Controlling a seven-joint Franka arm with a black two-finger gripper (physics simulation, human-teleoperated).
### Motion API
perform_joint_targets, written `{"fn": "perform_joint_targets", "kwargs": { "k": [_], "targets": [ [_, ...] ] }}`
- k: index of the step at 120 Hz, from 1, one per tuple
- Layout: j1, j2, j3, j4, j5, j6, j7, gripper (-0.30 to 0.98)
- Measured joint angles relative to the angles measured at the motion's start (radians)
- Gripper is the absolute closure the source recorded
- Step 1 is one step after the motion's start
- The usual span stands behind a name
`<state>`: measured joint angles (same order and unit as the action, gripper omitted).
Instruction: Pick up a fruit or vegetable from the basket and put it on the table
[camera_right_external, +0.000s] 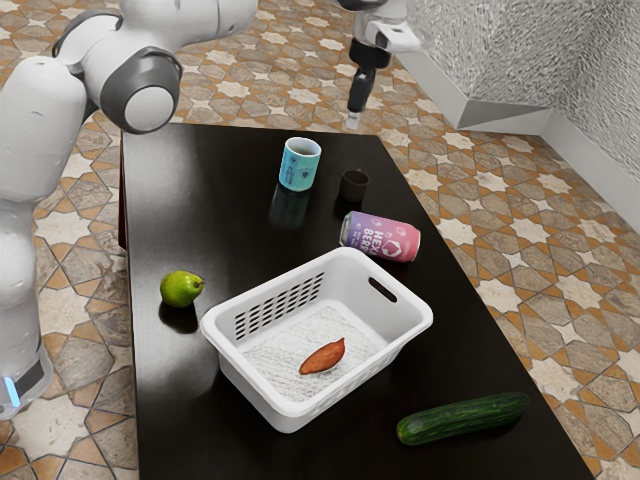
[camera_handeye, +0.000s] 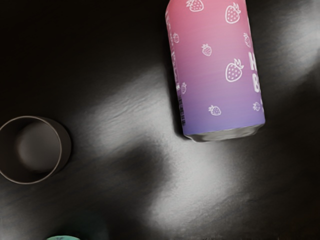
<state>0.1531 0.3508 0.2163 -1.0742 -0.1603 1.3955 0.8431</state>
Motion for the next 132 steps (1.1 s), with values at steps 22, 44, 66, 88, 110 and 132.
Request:
{"fn": "perform_joint_targets", "kwargs": {
  "k": [22,44,66,88,110,132],
  "targets": [
    [0.000,0.000,0.000,0.000,-0.002,-0.005,0.127,0.00],
    [0.000,0.000,0.000,0.000,-0.002,-0.007,0.221,0.00],
    [0.001,0.000,0.000,0.000,-0.002,-0.009,0.290,0.00],
    [0.000,-0.006,0.000,0.010,0.001,-0.015,0.339,0.00],
    [-0.101,-0.249,-0.012,0.227,0.014,-0.191,0.360,0.00],
    [-0.590,-0.314,-0.092,0.150,0.140,-0.382,0.347,0.00]
  ]
}}
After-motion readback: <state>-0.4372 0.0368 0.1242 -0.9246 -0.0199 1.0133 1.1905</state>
